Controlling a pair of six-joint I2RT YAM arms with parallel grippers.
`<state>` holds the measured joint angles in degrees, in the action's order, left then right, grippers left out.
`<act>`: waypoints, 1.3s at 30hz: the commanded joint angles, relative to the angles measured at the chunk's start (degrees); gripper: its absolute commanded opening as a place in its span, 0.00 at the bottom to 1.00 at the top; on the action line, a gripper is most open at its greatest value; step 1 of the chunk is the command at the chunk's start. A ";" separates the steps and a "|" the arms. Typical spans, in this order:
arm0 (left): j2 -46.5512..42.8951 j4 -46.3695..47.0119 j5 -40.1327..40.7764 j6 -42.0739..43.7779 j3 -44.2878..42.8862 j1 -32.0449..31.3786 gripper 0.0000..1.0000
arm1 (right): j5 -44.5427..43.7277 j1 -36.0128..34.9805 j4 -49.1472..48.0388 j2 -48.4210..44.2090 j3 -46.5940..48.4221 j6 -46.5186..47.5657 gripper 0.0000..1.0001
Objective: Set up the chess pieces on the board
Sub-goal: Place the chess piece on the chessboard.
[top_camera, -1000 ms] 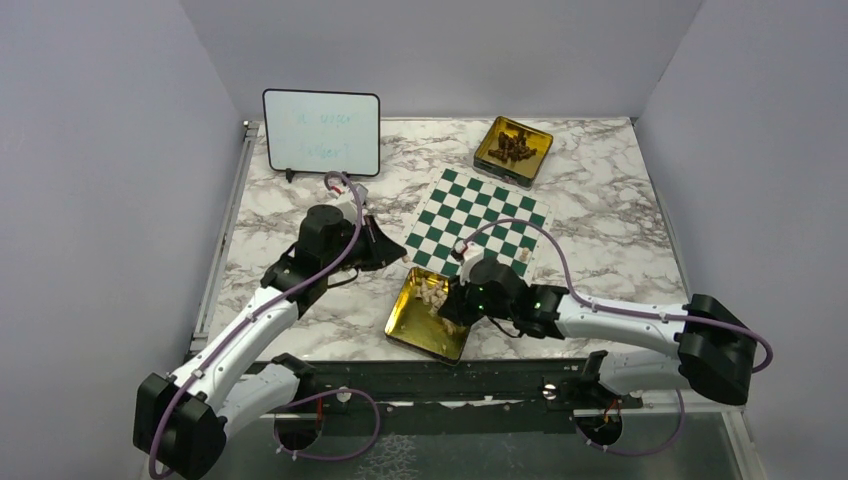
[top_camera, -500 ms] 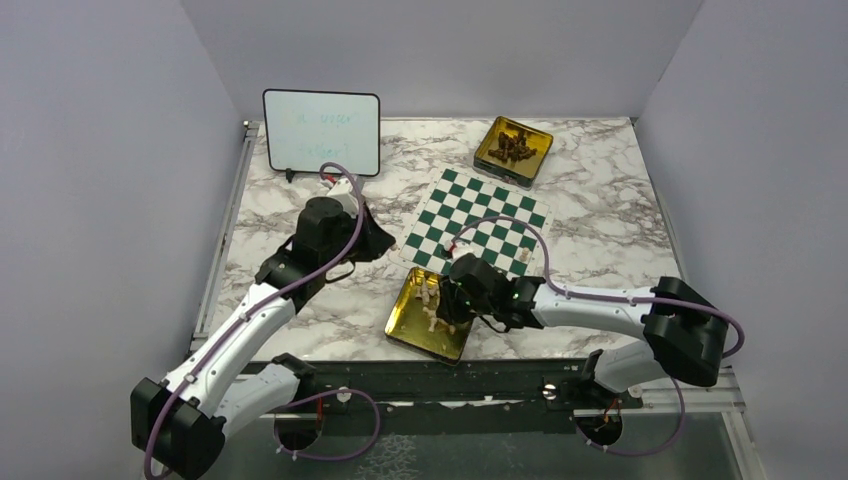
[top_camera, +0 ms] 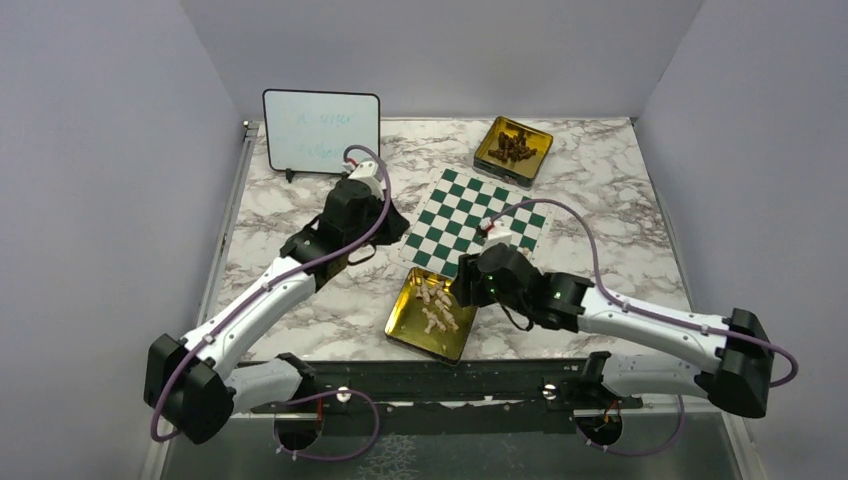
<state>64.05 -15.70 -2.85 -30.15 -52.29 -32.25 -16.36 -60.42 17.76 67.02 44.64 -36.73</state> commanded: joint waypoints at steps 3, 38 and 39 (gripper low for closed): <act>9.86 7.26 7.31 0.37 -6.68 -5.84 0.00 | -13.76 -0.31 8.52 -11.67 2.49 -3.39 0.71; 54.04 19.19 22.65 6.83 -32.08 -27.41 0.00 | -27.06 -0.31 22.77 -49.86 -2.54 -11.69 1.00; 54.22 19.00 22.74 6.67 -31.96 -27.47 0.00 | -27.20 -0.31 22.88 -50.19 -2.54 -11.70 1.00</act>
<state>116.62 3.31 18.52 -23.88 -82.13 -59.53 -40.36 -60.42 38.89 18.52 42.57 -47.13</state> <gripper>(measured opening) 0.111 0.998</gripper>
